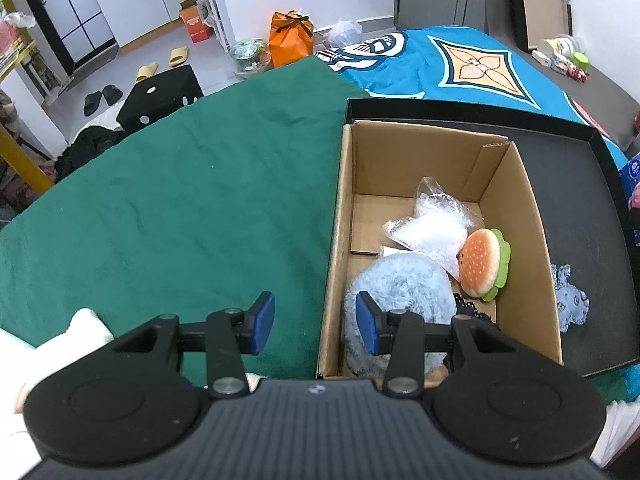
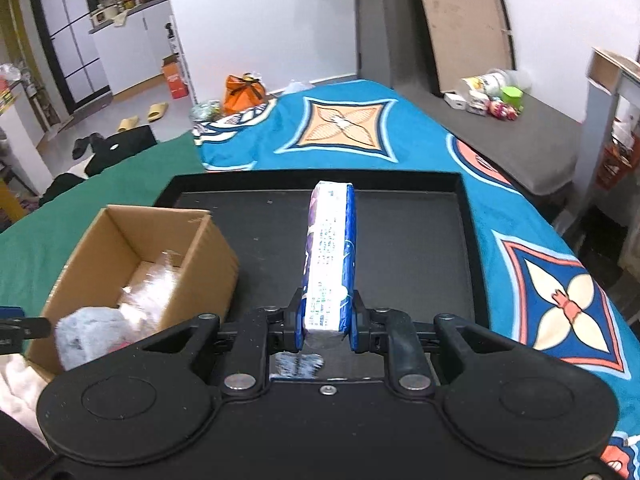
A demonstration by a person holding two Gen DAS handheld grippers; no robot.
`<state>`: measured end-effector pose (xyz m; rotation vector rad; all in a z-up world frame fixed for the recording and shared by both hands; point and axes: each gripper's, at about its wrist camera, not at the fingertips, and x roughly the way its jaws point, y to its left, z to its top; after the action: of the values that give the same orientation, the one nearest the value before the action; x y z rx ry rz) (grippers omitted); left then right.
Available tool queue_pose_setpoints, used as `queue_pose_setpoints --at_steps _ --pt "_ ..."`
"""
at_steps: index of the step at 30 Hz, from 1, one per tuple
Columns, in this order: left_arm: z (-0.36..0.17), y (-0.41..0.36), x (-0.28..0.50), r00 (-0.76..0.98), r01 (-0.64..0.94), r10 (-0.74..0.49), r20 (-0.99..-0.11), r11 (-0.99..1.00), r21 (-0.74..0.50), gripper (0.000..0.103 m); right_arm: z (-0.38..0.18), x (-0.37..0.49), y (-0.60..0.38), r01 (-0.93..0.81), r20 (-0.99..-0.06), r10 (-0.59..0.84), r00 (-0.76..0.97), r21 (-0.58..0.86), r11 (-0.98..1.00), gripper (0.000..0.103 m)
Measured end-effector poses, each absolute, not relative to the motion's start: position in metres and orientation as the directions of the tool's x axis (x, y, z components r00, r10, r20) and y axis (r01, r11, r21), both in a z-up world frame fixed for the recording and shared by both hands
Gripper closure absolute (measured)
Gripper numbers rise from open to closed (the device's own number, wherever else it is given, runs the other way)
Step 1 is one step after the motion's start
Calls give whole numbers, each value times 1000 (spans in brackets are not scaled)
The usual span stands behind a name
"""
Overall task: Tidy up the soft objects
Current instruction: 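Carry the tissue packet with the right gripper into the box and release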
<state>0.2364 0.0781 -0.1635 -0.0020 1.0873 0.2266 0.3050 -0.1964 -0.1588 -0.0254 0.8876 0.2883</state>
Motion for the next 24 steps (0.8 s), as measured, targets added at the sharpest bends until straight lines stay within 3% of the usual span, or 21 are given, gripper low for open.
queue_pose_setpoints --at_steps 14,24 --pt "-176 94 238 461 -207 123 -879 978 28 64 -137 299 -139 -404 -759 331 561 98 910 83" --pt "-184 103 238 442 -264 71 -894 963 -54 83 -131 296 -91 -507 -766 382 516 86 857 83"
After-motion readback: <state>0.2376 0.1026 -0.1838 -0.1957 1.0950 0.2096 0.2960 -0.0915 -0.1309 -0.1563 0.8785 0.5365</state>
